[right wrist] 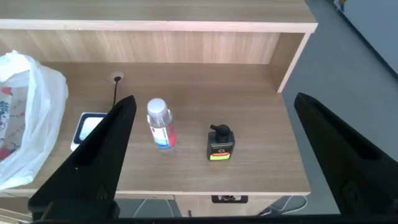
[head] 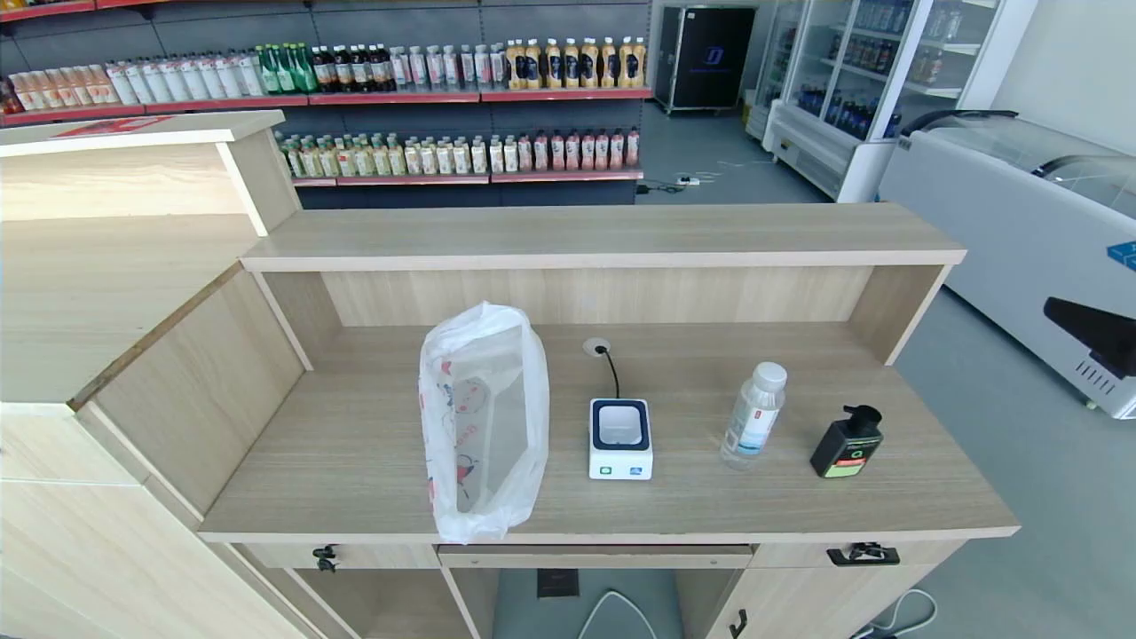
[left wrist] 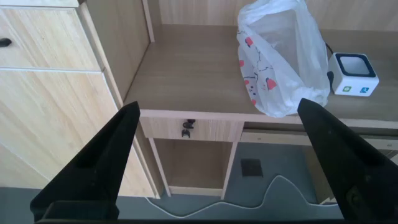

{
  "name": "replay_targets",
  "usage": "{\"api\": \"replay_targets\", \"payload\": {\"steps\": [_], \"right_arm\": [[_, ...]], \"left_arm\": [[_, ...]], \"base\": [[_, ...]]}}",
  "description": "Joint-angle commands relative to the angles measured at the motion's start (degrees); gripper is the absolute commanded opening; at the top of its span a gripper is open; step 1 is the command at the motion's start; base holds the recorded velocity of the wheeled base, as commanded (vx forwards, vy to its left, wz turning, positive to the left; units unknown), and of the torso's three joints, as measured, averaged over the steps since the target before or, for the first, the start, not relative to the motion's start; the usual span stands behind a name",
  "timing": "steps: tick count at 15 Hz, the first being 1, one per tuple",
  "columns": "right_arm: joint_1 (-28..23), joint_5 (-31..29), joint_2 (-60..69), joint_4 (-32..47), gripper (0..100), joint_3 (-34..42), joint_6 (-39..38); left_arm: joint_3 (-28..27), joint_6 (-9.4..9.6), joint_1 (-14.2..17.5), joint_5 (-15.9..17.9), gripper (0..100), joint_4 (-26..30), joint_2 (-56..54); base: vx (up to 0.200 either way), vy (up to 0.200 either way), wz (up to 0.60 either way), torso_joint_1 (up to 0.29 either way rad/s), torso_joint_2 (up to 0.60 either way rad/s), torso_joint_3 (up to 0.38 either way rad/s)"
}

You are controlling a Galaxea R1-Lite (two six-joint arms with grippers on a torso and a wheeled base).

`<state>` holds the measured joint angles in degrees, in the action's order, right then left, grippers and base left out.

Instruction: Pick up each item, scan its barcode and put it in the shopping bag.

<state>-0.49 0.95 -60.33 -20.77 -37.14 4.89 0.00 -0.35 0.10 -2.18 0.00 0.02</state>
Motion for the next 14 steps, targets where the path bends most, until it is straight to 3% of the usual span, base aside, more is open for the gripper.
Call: {"api": "replay_targets", "payload": {"steps": [1,6,8,14], "right_arm": [[0.49,-0.25,-14.82,-3.75,100,0.49,1.70],[0.22,-4.29,-16.57,-4.36,100,7.09,1.79],[-1.80,-1.48,-21.41,-12.98,100,11.30,1.53],[-3.56,3.88,-37.23,-29.68,100,12.01,2.49]], "left_arm": [[0.00,0.00,-0.01,-0.02,100,0.00,-0.02],[0.00,-0.09,-0.01,-0.02,100,0.00,-0.02],[0.00,0.00,-0.01,-0.02,100,0.00,-0.02],[0.00,0.00,-0.01,-0.02,100,0.00,-0.02]], "base": [[0.000,0.000,0.00,0.000,0.00,0.000],[0.000,0.000,0.00,0.000,0.00,0.000],[0.000,0.000,0.00,0.000,0.00,0.000],[0.000,0.000,0.00,0.000,0.00,0.000]]}}
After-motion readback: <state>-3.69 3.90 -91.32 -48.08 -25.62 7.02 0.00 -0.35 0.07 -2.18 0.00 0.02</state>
